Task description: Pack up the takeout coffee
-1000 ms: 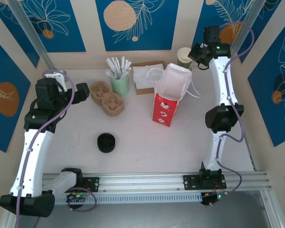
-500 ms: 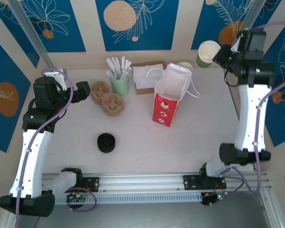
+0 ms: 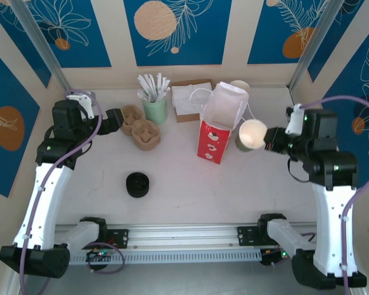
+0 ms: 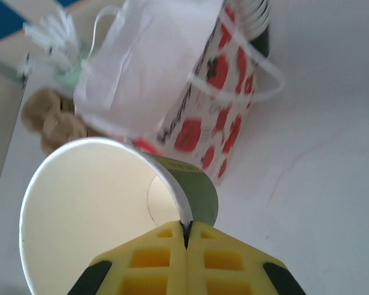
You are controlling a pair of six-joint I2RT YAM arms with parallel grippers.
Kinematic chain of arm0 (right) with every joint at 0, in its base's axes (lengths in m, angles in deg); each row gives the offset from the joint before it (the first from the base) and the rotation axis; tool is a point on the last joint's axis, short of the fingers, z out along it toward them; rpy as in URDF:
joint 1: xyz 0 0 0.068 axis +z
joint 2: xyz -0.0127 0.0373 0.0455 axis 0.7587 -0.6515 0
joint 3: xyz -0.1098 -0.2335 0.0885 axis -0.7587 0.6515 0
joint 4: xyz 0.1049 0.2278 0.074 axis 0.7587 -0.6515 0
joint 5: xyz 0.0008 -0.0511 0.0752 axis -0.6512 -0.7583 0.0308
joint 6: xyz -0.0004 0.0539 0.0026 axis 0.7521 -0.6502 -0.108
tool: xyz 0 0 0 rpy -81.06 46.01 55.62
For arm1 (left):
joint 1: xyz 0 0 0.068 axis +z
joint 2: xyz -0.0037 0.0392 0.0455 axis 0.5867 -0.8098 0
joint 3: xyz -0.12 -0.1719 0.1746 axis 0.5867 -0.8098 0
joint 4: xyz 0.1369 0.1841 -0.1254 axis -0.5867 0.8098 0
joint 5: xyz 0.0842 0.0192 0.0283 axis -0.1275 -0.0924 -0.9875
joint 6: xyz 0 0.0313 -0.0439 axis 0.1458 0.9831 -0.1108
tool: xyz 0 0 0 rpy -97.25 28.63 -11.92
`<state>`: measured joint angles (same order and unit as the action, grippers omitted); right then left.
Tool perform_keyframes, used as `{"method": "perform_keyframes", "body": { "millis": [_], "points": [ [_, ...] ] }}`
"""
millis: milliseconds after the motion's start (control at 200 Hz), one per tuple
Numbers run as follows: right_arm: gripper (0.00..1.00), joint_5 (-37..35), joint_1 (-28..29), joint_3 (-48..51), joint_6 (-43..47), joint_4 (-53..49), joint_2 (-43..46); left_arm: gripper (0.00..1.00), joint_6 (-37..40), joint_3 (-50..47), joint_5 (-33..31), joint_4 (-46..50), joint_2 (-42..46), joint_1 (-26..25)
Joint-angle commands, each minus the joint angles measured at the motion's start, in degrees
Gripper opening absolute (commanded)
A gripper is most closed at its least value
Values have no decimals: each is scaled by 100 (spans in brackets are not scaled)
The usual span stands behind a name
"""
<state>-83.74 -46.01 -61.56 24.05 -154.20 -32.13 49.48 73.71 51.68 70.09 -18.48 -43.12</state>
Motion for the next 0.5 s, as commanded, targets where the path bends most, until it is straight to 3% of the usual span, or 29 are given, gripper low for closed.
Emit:
{"method": "perform_keyframes", "body": {
  "millis": [0,135,330,495],
  "points": [
    [0,602,439,724,-281,90,375,99,-48,-115,30,-145,-44,-205],
    [0,247,1696,1836,-1148,868,847,99,-89,-288,-121,-154,-44,-367],
    [0,-1323,3805,3158,-1908,2137,851,99,-234,-532,-215,55,-251,-414],
    [0,-1996,4732,3765,-2298,3234,423,99,-470,-778,-91,-68,-470,-414]
  ]
}}
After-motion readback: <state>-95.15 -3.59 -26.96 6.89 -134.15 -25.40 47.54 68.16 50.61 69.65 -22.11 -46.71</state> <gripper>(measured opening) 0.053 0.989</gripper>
